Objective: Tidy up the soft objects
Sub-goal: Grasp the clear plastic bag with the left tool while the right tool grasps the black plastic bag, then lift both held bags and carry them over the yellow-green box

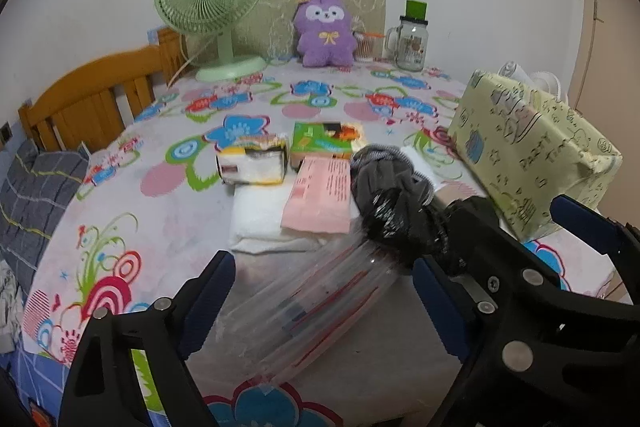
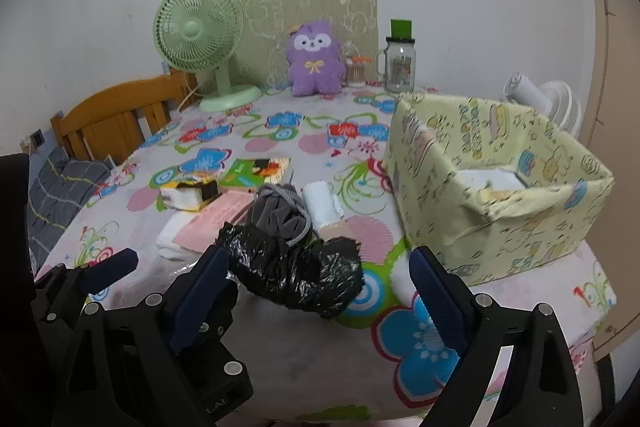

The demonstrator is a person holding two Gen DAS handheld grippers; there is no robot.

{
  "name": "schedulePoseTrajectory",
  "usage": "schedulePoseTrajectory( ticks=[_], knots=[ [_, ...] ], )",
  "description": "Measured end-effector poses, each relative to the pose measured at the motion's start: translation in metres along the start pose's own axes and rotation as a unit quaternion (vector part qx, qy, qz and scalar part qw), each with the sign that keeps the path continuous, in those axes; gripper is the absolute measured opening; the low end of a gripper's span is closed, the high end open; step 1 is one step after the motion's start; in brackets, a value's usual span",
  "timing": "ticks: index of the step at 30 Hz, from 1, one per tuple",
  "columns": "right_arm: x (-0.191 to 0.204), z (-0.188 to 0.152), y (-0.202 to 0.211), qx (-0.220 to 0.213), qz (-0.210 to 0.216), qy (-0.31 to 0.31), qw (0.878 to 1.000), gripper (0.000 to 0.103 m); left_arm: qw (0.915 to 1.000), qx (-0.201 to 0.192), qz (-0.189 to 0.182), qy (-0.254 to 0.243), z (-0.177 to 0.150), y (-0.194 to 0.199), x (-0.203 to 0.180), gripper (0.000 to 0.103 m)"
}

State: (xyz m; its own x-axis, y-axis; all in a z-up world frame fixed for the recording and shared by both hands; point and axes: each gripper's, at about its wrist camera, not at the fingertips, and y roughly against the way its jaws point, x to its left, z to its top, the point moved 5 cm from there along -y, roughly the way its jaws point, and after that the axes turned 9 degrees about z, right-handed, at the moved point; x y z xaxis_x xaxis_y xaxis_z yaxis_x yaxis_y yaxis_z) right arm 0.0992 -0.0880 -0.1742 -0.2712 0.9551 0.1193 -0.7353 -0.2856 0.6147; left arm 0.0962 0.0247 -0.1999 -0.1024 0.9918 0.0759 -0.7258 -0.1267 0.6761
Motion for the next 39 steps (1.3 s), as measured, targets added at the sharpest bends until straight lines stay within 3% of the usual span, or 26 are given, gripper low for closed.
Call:
schedulePoseTrajectory(
  ticks=[5,8,13,20,23,29,31,39],
  knots=[
    [0.002,-0.004,-0.017,0.021,0.001,-0.002,1.000,0.093,0.9998,0.019,-0.007,0.004,-0.006,-0.014,0.003,0.077],
    [0.004,-0.005,-0.026,0.030,0.000,0.003,1.000,0.093,0.9999,0.011,0.000,-0.006,-0.005,-0.015,0.004,0.074],
    [0.005,-0.006,-0.040,0.046,0.002,0.001,0.999,0.093,0.9998,0.010,-0.014,-0.014,-0.005,-0.017,0.003,0.053],
    [0.010,-0.006,-0.055,0.061,0.019,-0.001,0.998,0.093,0.9990,0.016,-0.041,-0.008,-0.006,-0.018,0.001,0.034],
    [0.009,-0.006,-0.057,0.068,0.031,-0.009,0.997,0.087,0.9984,0.019,-0.054,-0.003,-0.006,-0.017,-0.001,0.023],
    [0.008,-0.007,-0.051,0.066,0.032,-0.009,0.997,0.068,0.9988,0.014,-0.047,-0.007,-0.006,-0.013,-0.004,0.017],
    [0.009,-0.005,-0.046,0.059,0.033,-0.009,0.998,0.057,0.9988,0.010,-0.047,-0.007,-0.005,-0.009,-0.005,0.016],
    [0.004,-0.003,-0.031,0.048,0.054,-0.024,0.997,0.047,0.9990,-0.003,-0.044,-0.008,-0.001,0.006,-0.012,0.016]
  ],
)
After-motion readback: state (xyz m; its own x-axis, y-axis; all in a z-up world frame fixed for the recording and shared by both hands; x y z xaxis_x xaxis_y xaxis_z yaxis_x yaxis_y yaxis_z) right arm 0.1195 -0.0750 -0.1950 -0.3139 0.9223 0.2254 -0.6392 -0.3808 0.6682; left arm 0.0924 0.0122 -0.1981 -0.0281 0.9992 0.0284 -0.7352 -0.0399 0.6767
